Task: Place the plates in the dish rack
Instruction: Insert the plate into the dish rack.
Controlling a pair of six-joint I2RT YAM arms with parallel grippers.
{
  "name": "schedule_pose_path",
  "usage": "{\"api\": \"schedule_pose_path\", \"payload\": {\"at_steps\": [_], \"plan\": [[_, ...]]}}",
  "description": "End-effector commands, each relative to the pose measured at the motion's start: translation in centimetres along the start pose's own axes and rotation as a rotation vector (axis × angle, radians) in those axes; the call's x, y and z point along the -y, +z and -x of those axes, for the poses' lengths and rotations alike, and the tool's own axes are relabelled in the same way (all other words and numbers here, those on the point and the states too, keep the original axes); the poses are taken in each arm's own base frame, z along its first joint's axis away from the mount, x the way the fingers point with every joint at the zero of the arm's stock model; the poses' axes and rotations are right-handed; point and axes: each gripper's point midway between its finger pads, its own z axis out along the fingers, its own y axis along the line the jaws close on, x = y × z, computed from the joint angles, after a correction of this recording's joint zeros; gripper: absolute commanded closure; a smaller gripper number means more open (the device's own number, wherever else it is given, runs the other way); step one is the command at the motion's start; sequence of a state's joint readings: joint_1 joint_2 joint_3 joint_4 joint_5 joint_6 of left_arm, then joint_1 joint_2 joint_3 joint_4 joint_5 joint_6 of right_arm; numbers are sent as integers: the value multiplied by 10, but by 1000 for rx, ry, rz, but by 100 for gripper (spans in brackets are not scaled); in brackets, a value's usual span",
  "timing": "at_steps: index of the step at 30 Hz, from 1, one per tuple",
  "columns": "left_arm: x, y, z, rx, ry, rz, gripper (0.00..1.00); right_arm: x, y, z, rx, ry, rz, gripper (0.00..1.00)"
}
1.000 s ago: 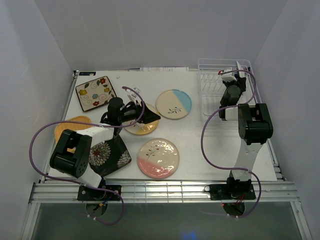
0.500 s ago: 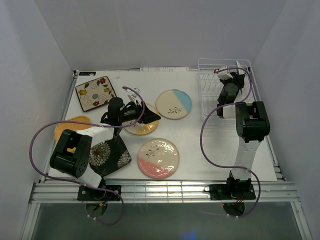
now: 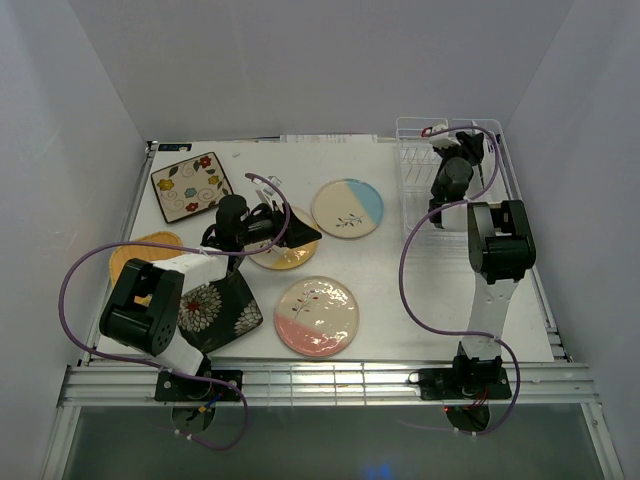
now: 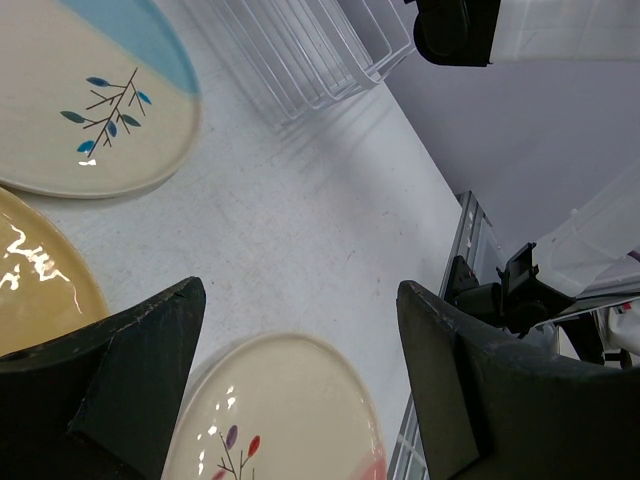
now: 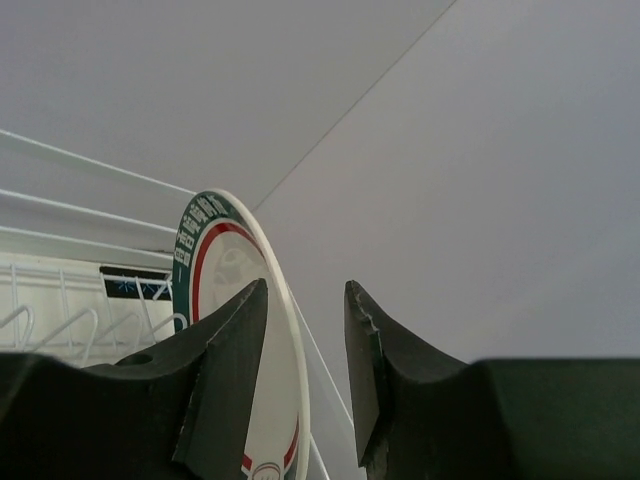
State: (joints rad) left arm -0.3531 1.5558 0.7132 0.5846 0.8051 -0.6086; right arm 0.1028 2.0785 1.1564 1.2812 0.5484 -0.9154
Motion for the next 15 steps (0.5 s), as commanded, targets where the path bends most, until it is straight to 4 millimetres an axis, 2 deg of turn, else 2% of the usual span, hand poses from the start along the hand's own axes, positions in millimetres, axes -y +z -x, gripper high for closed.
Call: {"api": "schedule_pose_path", "payload": {"at_steps": [1, 7, 15], "plan": [[16, -3, 7, 18, 61, -40, 12, 40, 14, 40, 146, 151, -155, 57], [13, -2, 5, 13, 57, -38, 12, 26, 28, 28, 102, 212, -66, 57], [11, -1, 4, 9, 54, -36, 13, 29, 38, 6, 63, 257, -58, 55]]}}
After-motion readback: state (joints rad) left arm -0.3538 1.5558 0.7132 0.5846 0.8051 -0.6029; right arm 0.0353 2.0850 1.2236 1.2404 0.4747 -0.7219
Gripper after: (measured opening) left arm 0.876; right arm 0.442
